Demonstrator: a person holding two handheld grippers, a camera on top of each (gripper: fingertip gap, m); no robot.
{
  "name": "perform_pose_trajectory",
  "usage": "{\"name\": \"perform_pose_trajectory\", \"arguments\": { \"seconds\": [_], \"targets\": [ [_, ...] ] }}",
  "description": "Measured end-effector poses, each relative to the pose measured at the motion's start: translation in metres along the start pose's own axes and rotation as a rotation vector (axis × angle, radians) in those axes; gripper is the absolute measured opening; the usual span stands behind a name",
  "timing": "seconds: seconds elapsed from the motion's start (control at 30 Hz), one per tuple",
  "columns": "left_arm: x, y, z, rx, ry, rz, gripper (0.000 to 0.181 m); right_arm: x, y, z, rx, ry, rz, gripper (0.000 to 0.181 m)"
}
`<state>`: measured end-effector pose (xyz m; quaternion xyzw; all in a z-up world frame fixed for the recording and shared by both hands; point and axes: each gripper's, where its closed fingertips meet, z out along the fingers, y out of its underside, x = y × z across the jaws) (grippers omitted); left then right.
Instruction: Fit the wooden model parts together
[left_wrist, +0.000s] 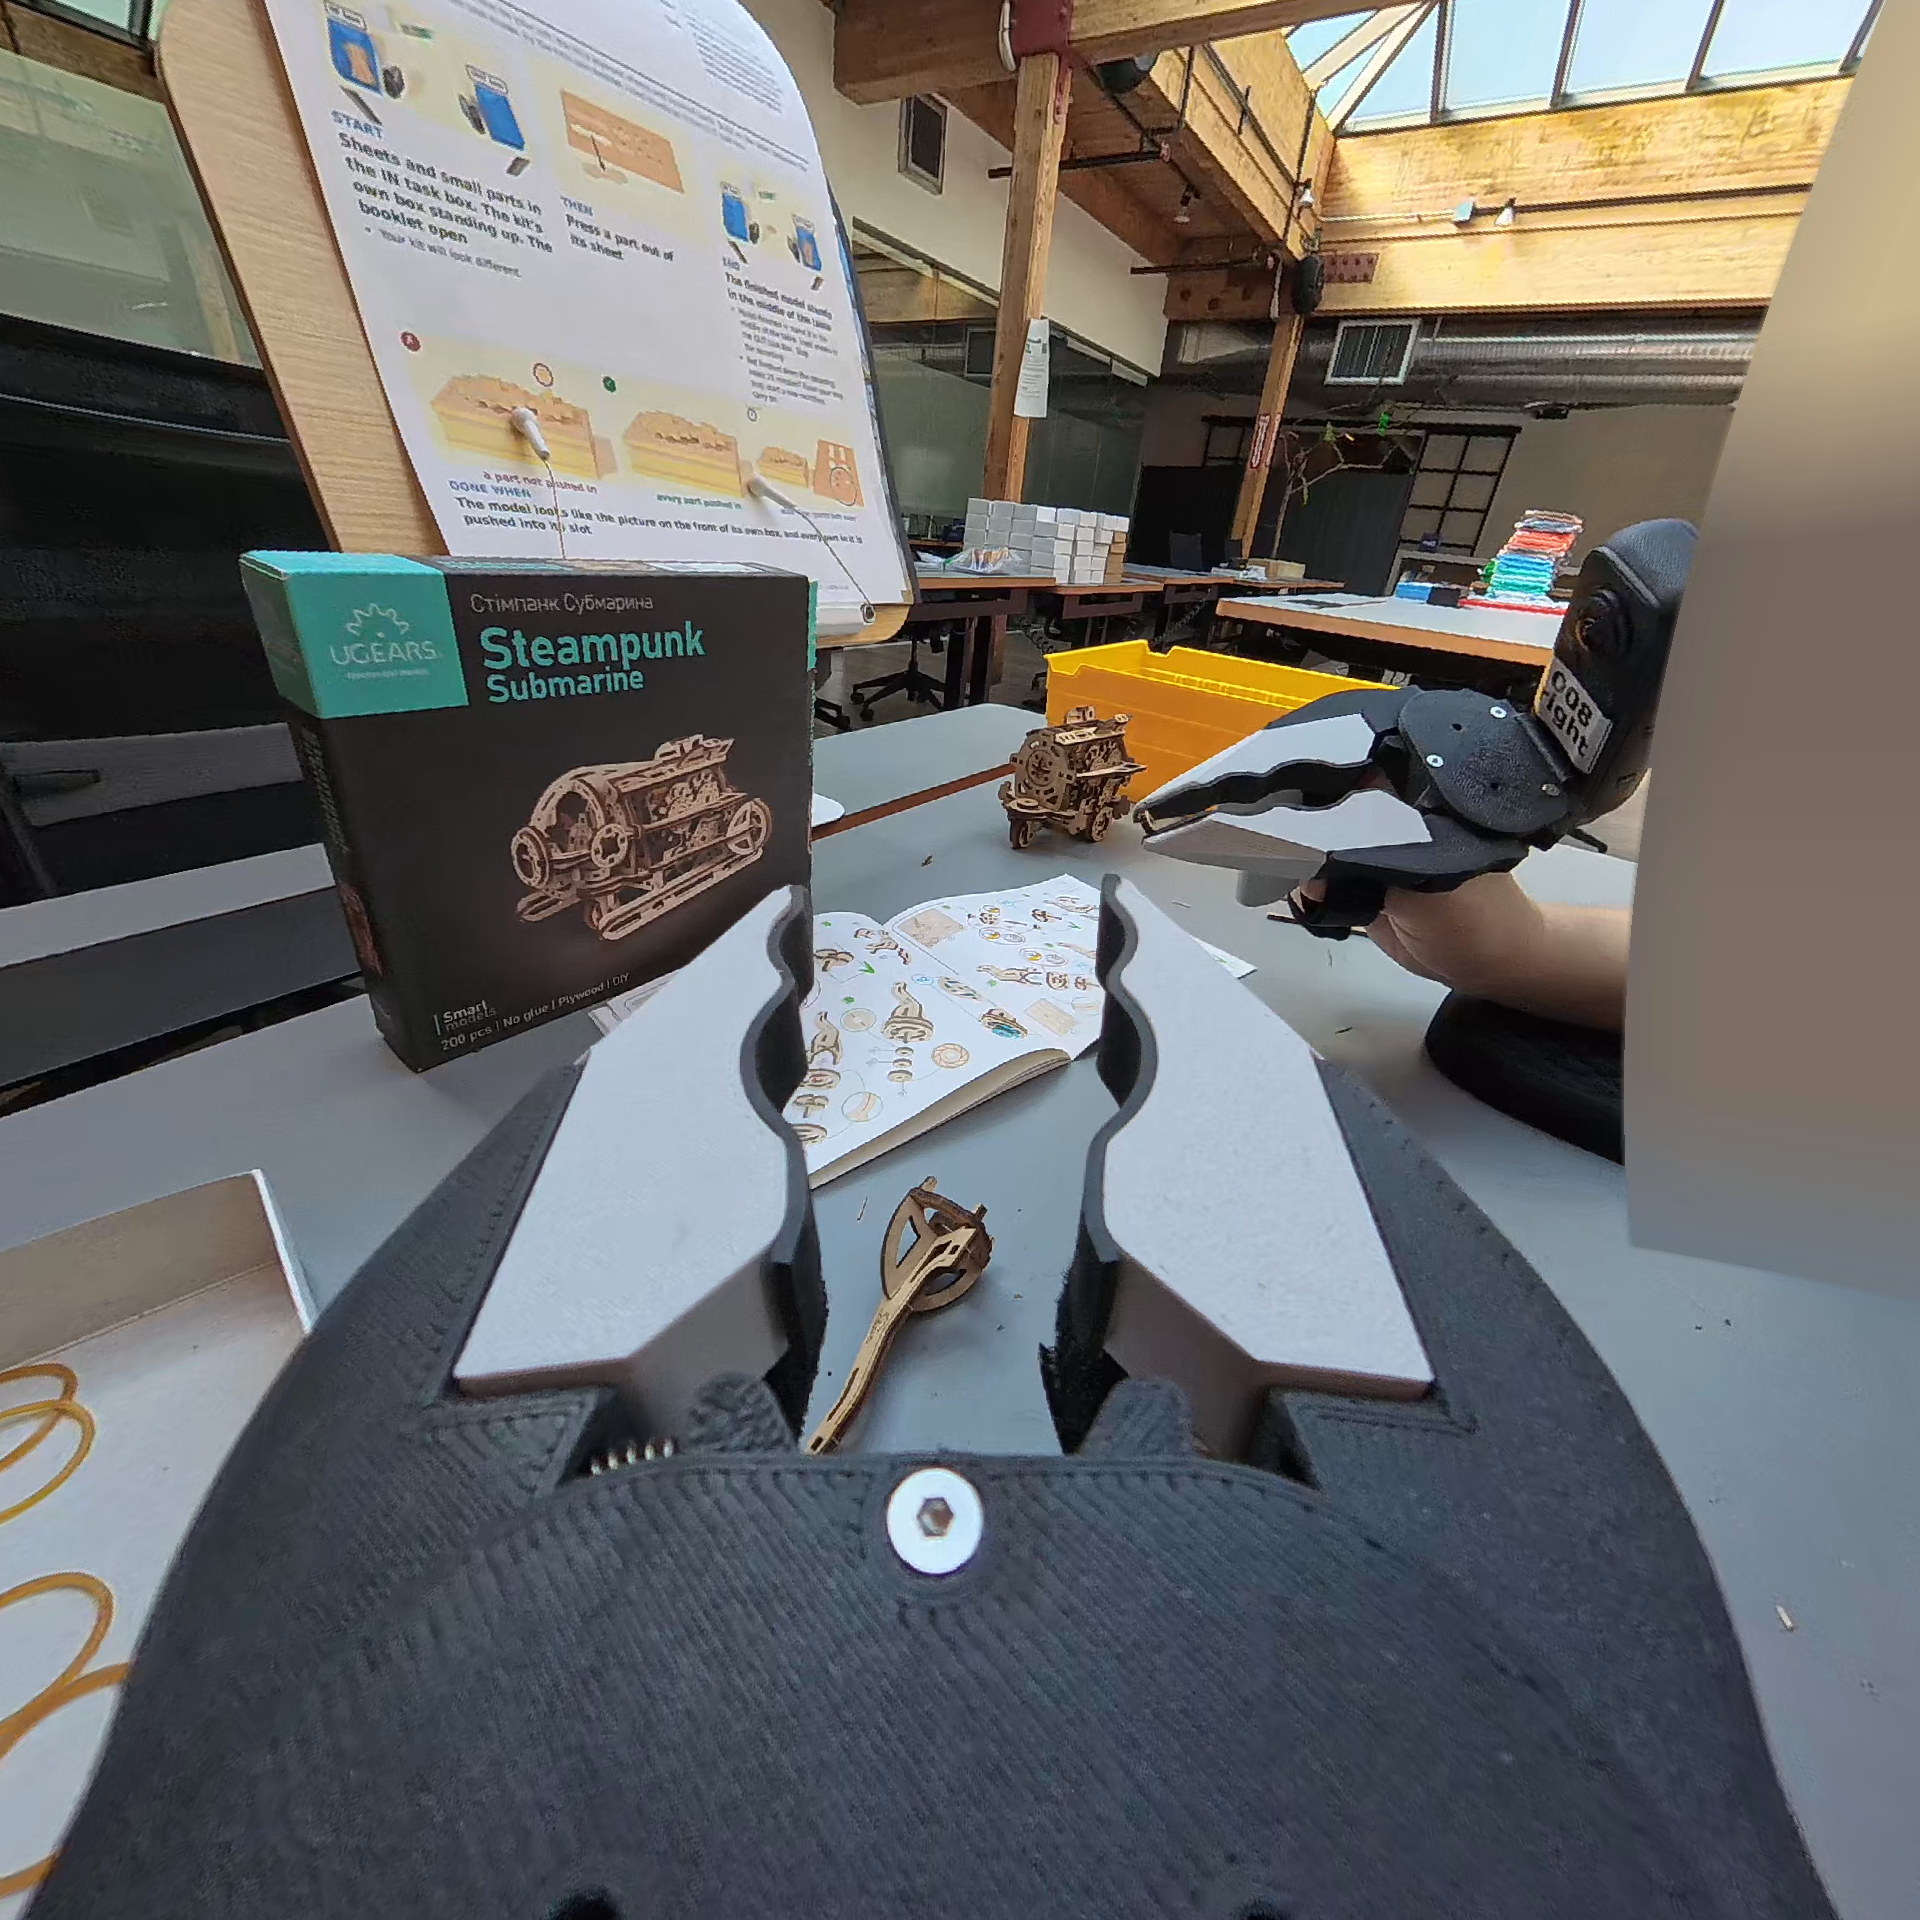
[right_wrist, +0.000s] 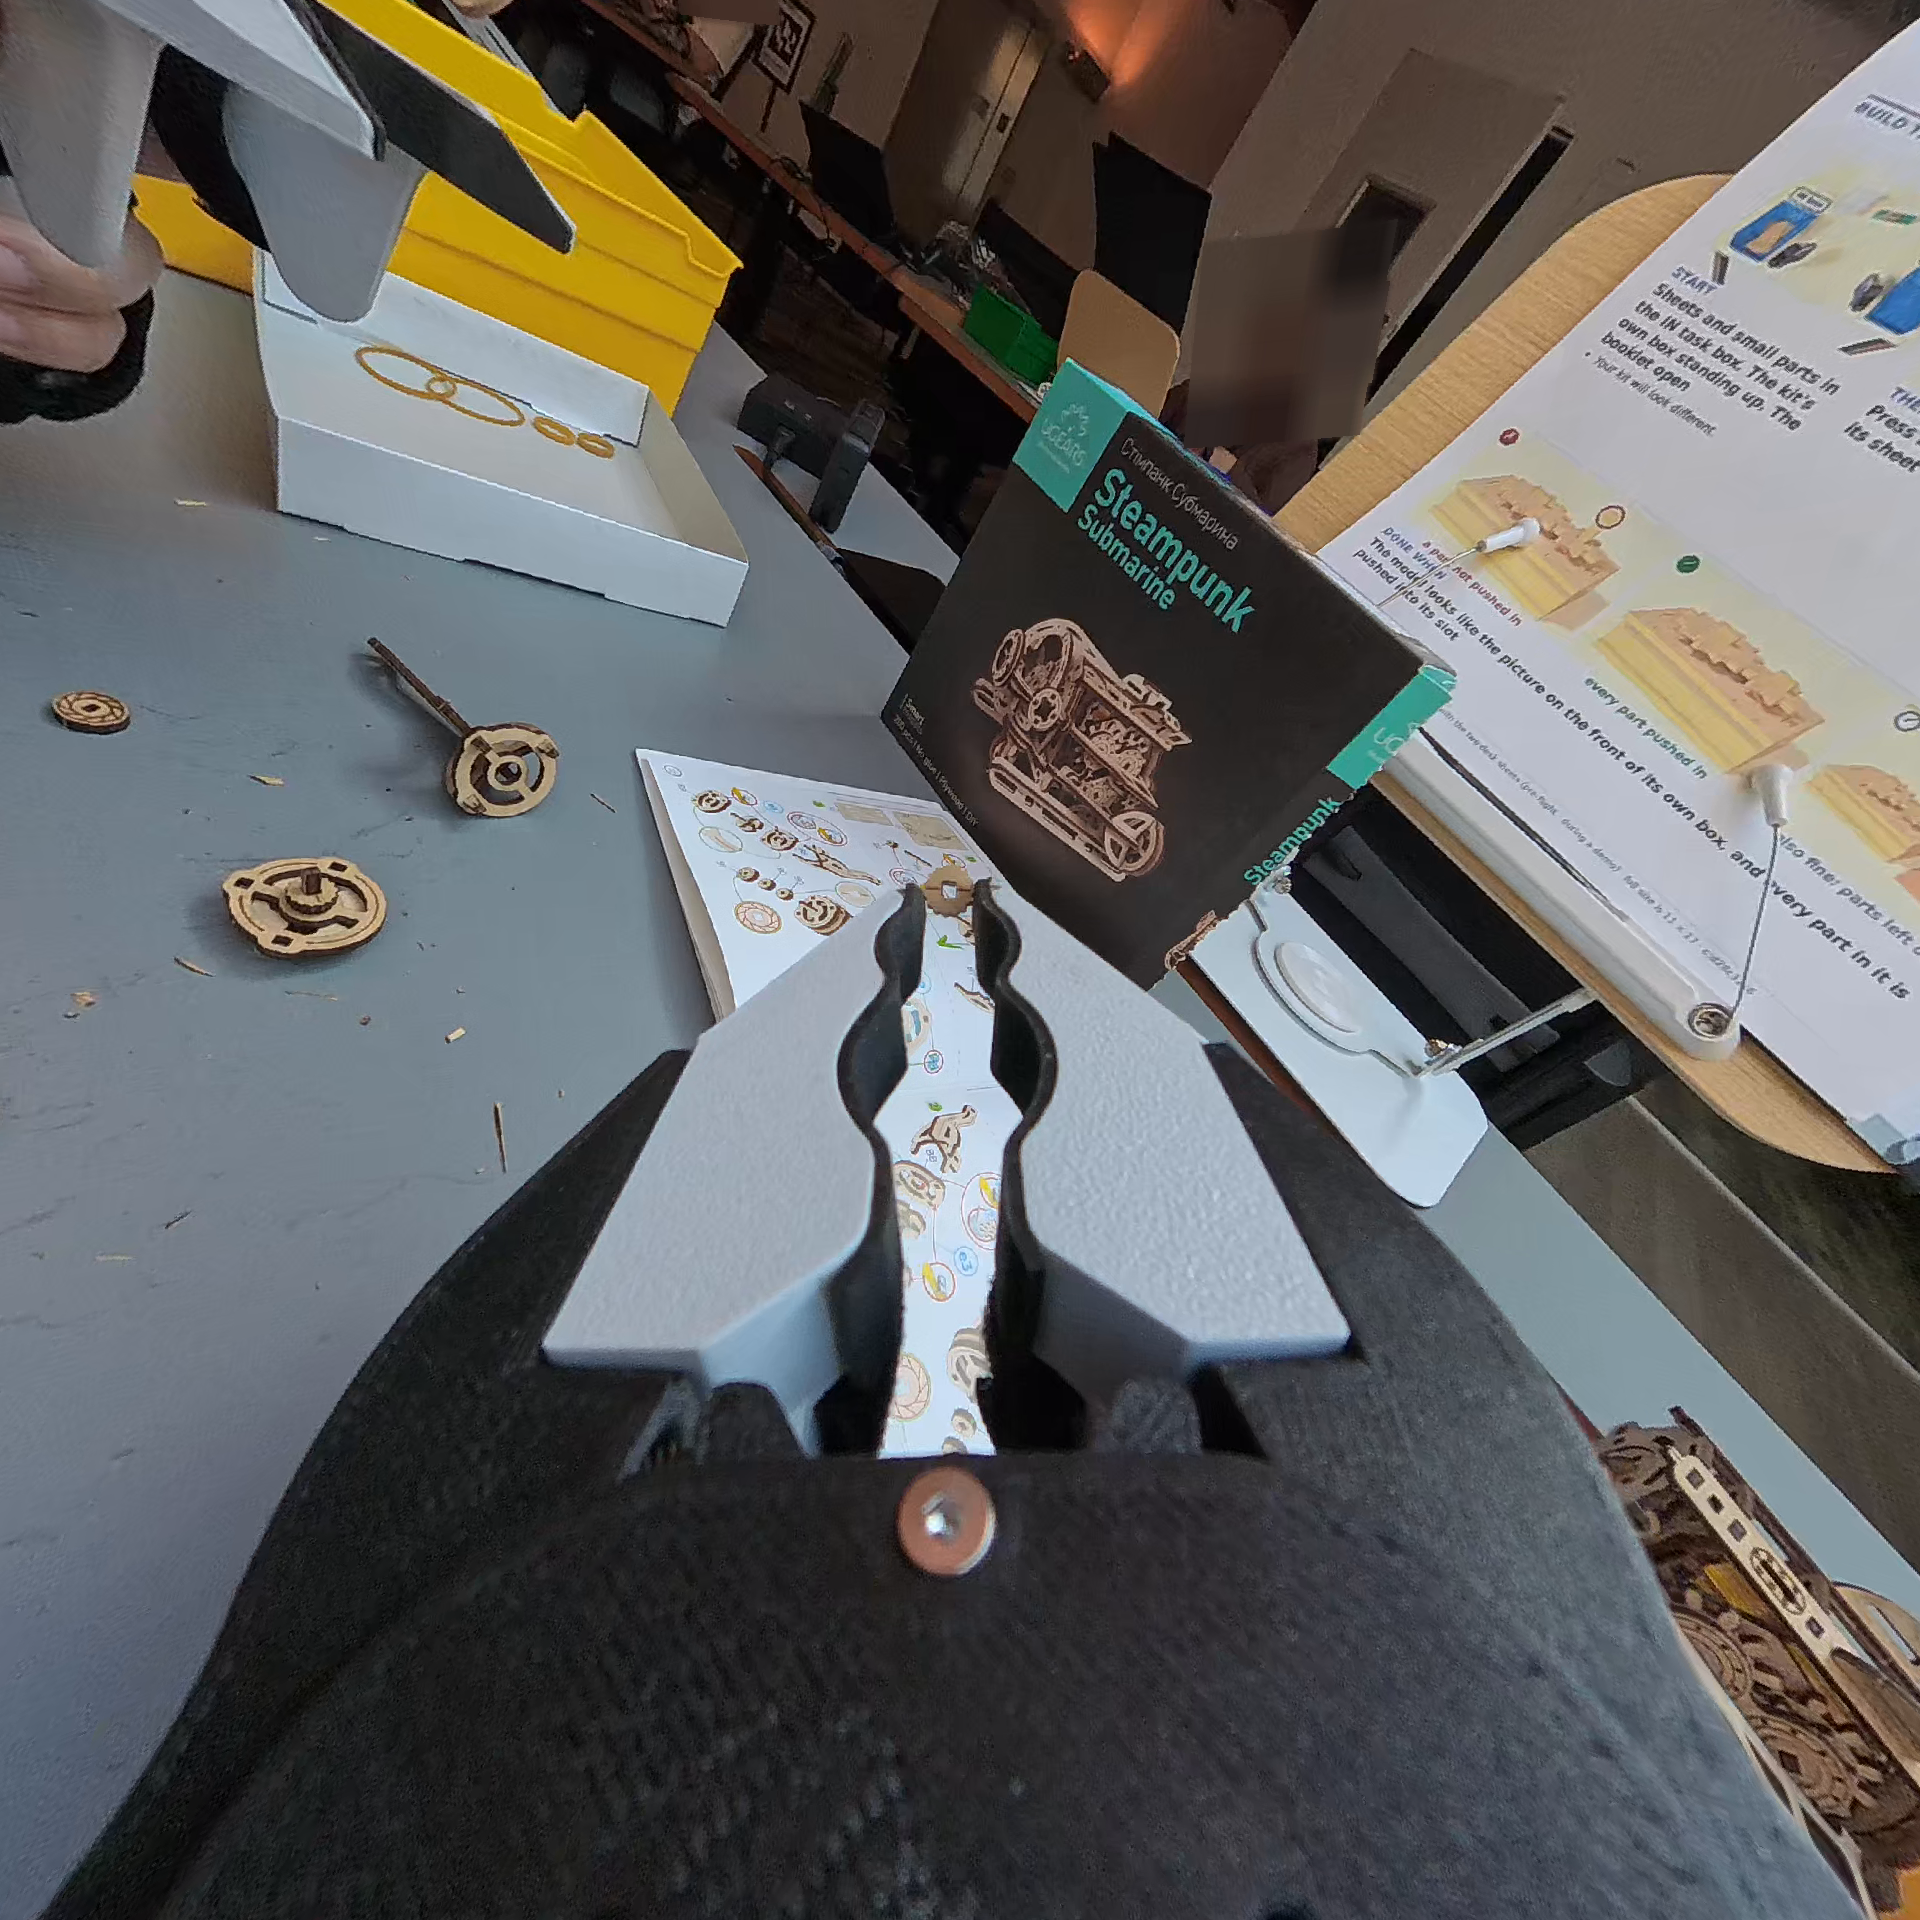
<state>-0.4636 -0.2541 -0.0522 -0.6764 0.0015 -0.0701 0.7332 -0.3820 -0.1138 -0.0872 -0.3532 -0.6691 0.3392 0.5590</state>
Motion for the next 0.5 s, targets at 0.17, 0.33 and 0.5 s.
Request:
{"name": "perform_pose_trajectory", "arguments": {
  "seconds": [0.17,0.33,0.5],
  "targets": [
    [-0.009,0.009,0.002,-0.034,-0.032,0.010,0.053,-0.001,0.004,0.002,-0.002,-0.033,0.058,0.008],
    [-0.013,0.008,0.001,-0.016,-0.071,0.024,0.054,-0.011,0.002,0.003,0.006,-0.077,0.081,0.008],
    [-0.008,0.013,0.003,-0.037,-0.058,0.046,0.053,-0.016,0.004,0.005,-0.007,-0.098,0.058,0.008]
  ]
}}
